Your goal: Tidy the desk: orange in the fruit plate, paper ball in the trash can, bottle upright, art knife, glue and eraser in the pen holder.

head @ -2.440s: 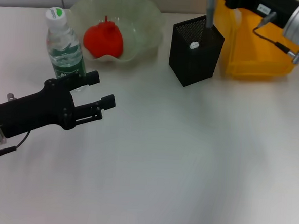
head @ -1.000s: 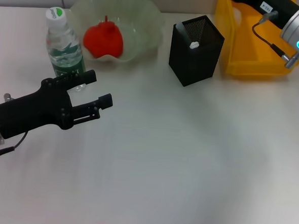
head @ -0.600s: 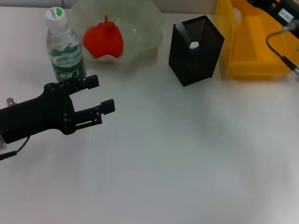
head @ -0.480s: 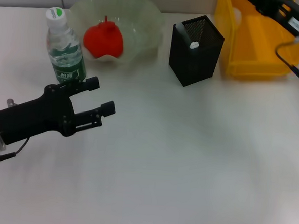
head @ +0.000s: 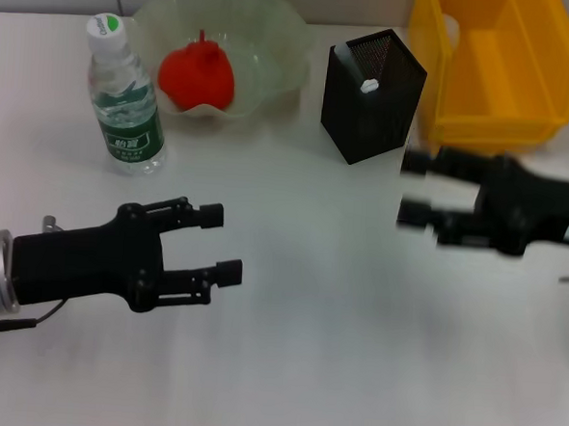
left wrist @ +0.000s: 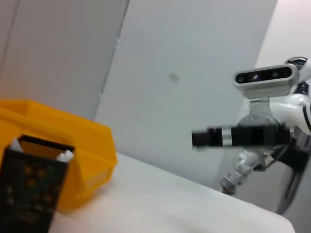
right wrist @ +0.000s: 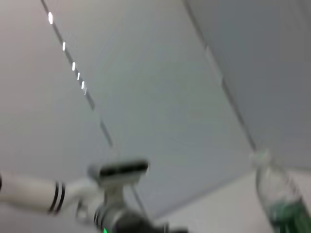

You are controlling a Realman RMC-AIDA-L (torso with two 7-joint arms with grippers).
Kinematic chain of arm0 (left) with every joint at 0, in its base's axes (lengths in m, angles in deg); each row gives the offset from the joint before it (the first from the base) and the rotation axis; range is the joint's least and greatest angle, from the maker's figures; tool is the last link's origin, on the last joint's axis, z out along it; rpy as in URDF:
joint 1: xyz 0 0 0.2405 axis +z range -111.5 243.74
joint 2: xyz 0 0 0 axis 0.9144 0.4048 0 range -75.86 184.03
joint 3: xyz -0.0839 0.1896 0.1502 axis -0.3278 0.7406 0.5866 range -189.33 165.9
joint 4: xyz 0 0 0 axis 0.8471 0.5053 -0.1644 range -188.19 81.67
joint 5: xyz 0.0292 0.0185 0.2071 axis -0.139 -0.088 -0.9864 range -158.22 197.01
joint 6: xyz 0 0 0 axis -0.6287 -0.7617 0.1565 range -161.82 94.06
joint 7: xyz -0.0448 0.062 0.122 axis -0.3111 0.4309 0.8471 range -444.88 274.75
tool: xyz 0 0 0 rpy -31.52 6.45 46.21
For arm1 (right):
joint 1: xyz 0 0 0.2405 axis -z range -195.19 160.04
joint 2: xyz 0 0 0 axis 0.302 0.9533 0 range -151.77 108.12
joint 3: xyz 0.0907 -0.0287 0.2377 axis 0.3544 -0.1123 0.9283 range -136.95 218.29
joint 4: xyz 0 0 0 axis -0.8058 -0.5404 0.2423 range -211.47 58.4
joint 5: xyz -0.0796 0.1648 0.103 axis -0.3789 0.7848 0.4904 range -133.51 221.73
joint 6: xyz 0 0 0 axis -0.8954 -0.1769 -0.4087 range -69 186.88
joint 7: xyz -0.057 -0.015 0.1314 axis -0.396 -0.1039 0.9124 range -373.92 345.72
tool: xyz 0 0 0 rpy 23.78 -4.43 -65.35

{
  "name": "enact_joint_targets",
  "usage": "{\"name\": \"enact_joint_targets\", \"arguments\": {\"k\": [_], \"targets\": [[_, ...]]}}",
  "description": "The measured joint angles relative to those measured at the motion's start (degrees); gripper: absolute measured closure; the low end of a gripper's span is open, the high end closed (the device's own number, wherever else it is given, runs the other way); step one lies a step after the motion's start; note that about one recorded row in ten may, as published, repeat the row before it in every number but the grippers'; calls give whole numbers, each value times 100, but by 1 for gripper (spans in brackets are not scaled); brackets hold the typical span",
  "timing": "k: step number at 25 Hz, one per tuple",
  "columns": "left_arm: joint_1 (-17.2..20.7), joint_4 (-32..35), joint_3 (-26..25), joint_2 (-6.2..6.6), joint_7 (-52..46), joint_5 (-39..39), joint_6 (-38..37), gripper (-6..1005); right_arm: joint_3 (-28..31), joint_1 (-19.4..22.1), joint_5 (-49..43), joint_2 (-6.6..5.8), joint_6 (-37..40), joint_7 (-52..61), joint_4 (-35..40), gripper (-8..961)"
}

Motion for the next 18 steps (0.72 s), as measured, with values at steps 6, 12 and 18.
{"name": "enact_joint_targets", "arguments": {"k": [6,12,18], "targets": [[-77,4,158,-10,-87,-37,19,200,-41,-24,-805,55,-241,-175,52,127],[-101,9,172,-14,-92,-87,46,200,-2,20,-910,77,-342,-451,81,127],[-166,30,171,-23,-88,-232,94,200,7,29,-915,77,-381,-539,80,127]]}}
